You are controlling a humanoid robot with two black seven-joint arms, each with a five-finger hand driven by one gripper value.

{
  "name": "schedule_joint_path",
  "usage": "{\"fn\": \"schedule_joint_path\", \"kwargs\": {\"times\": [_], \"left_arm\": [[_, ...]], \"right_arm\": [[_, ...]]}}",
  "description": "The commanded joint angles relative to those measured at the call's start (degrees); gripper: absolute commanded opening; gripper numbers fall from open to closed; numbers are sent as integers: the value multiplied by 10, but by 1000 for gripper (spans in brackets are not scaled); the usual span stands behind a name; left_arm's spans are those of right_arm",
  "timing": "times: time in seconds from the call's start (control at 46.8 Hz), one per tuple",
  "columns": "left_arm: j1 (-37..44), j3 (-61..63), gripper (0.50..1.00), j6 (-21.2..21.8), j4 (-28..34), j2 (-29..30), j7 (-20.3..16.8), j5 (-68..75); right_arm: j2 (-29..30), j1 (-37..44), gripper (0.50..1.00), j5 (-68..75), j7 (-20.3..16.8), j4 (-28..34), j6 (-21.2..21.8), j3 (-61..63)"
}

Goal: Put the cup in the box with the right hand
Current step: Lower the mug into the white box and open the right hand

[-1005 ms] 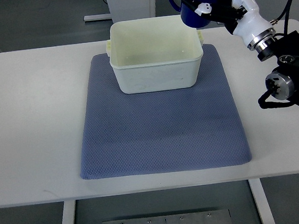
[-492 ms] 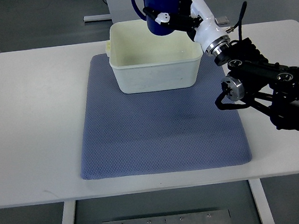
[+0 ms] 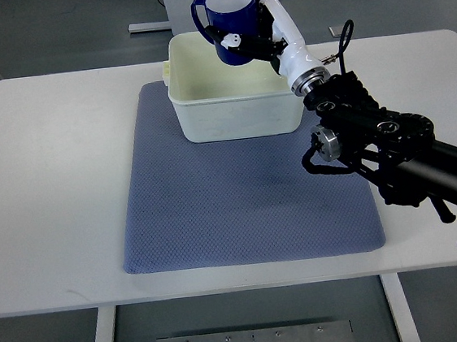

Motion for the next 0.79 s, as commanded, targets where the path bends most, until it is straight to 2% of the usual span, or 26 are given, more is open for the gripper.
{"fn": "schedule_joint_path", "kwargs": {"times": [0.0, 0.363, 0.769], "left_arm": [[0, 0, 1000, 0, 0, 0, 0, 0], [0, 0, 1000, 0, 0, 0, 0, 0], [0, 0, 1000, 0, 0, 0, 1, 0]], "right_arm": [[0, -6, 500, -11, 0, -11, 0, 0], [0, -30, 500, -20, 0, -50, -2, -1], [0, -47, 500, -20, 0, -51, -2, -14]]}}
